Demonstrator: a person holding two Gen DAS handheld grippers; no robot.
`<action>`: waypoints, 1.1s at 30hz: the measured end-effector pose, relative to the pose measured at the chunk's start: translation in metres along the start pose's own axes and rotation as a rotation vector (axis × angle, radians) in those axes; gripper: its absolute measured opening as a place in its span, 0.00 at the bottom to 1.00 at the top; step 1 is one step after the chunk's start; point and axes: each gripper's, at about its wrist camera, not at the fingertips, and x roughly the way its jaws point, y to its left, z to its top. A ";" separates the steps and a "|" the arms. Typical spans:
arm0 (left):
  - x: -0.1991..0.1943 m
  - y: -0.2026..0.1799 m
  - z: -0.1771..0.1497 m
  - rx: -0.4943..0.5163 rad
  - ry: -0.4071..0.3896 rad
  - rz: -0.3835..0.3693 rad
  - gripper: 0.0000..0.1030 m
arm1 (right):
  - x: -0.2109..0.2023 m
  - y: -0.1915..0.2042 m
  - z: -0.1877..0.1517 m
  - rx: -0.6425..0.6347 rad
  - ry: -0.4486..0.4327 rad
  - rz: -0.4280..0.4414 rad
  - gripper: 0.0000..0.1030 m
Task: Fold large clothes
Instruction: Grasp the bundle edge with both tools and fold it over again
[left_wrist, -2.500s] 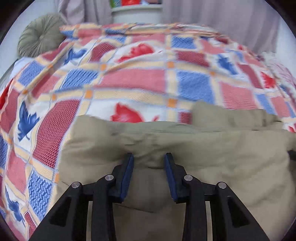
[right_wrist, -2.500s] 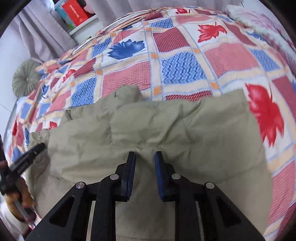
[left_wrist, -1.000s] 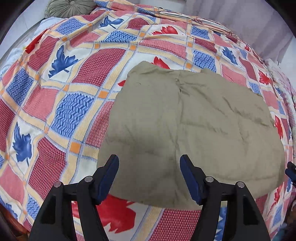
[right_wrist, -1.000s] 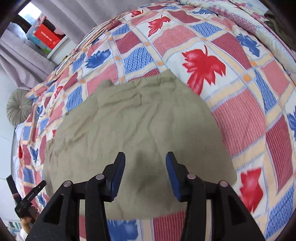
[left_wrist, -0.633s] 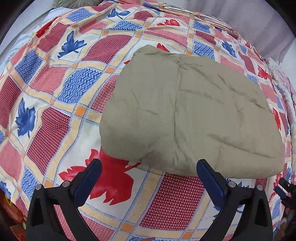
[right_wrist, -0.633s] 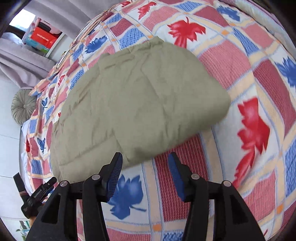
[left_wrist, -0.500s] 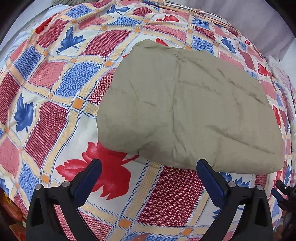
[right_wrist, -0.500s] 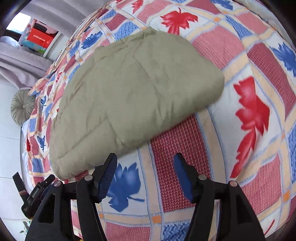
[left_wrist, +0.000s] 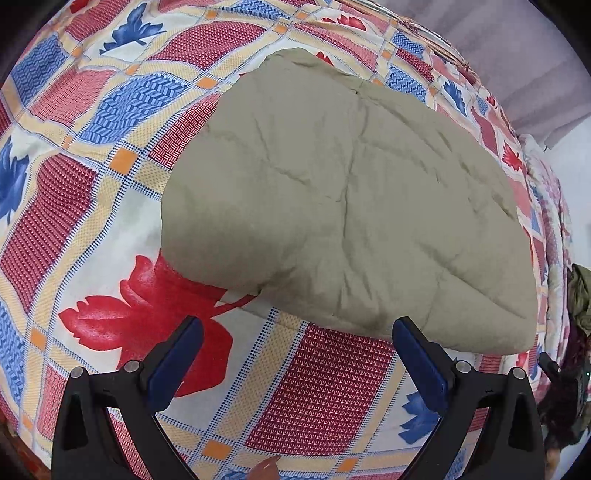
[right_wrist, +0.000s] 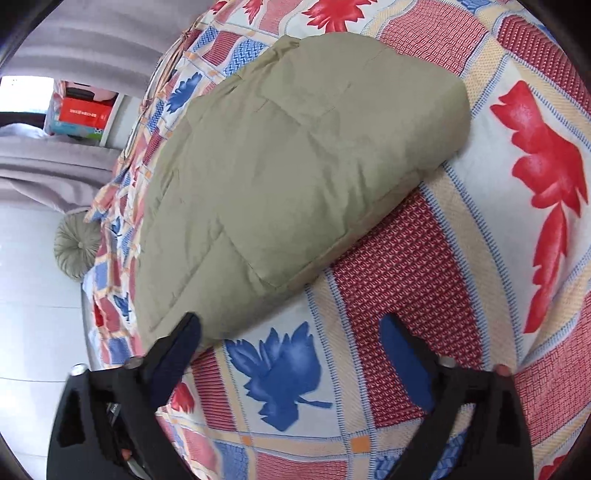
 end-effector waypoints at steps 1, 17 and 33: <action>0.001 0.001 0.001 -0.005 -0.001 -0.016 0.99 | 0.001 0.000 0.001 0.008 -0.002 0.007 1.00; 0.040 0.027 0.017 -0.235 0.052 -0.259 0.99 | 0.027 -0.024 0.030 0.174 0.035 0.156 1.00; 0.067 0.009 0.057 -0.323 -0.071 -0.230 0.67 | 0.088 -0.015 0.061 0.286 0.034 0.302 1.00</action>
